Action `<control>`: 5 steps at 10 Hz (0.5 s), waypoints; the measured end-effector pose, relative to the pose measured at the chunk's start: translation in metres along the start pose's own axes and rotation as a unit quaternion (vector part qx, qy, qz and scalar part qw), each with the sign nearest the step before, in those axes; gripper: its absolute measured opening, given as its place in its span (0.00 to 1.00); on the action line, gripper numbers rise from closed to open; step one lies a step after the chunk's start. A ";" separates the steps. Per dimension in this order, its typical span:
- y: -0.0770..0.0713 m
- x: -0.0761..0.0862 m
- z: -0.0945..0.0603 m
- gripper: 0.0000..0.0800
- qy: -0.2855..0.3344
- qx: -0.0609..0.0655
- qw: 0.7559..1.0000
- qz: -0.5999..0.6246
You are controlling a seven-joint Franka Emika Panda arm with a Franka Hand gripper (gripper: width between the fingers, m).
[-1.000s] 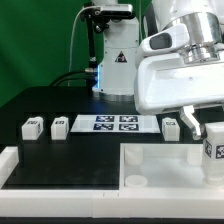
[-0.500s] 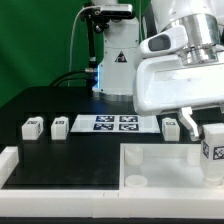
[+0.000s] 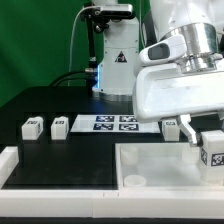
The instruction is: Assemble one leg
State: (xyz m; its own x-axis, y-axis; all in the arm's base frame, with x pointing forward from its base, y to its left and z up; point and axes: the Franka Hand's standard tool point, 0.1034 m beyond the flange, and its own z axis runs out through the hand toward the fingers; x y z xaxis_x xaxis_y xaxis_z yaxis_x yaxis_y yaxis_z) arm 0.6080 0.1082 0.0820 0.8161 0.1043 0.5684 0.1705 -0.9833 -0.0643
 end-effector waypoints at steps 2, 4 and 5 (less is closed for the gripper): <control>0.000 -0.001 0.001 0.46 -0.005 0.001 1.000 0.000; 0.000 -0.002 0.001 0.63 -0.006 0.001 1.000 0.000; 0.000 -0.002 0.001 0.75 -0.006 0.001 1.000 0.000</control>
Offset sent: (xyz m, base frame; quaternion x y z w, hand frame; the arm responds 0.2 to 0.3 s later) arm 0.0000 0.0000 0.0000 0.0000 0.0000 0.0000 1.0000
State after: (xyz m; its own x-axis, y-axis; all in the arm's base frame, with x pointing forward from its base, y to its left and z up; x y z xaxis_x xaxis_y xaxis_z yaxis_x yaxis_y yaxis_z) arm 0.6073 0.1087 0.0801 0.8232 0.1059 0.5578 0.1717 -0.9829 -0.0667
